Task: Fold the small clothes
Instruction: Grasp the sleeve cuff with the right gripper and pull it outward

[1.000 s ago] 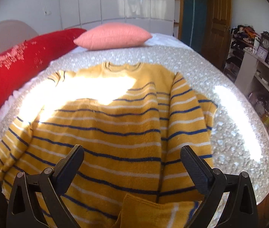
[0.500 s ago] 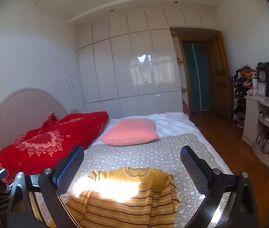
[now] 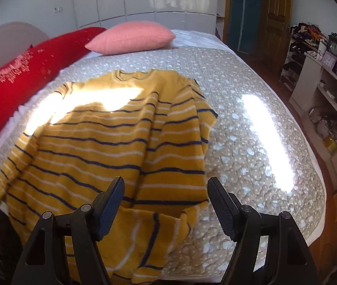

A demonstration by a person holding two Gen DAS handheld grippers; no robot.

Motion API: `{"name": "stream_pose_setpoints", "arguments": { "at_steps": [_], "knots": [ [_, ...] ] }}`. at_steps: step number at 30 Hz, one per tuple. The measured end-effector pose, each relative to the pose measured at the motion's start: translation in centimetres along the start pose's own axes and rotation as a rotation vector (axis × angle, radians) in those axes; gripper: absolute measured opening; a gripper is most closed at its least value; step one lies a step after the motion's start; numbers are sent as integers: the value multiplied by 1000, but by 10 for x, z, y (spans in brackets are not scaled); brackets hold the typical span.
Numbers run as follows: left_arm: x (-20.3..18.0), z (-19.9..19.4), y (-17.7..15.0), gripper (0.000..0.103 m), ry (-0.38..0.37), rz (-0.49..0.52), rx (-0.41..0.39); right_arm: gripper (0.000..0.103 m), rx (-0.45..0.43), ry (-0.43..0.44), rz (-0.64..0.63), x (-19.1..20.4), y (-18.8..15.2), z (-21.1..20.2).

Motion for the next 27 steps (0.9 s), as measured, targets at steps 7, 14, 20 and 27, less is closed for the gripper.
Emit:
{"name": "stream_pose_setpoints", "arguments": {
  "at_steps": [7, 14, 20, 27],
  "knots": [
    [8, 5, -11, 102, 17, -19, 29, 65, 119, 132, 101, -8, -17, 38],
    [14, 9, -28, 102, 2, -11, 40, 9, 58, 92, 188, -46, -27, 2],
    [16, 24, -31, 102, -20, -26, 68, 3, 55, -45, 235, -92, -33, -1],
    [8, 46, -23, 102, -48, -21, 63, 3, 59, -102, 279, -125, -28, 6]
  ]
}}
Point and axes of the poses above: each gripper's, at about its wrist camera, not at the fingertips, and z roughly the way its jaws point, x to its left, y to its top, the point moved 3 cm from there along z, roughly the way its jaws point, and after that the axes turned 1 degree about -y, right-handed, at the moved point
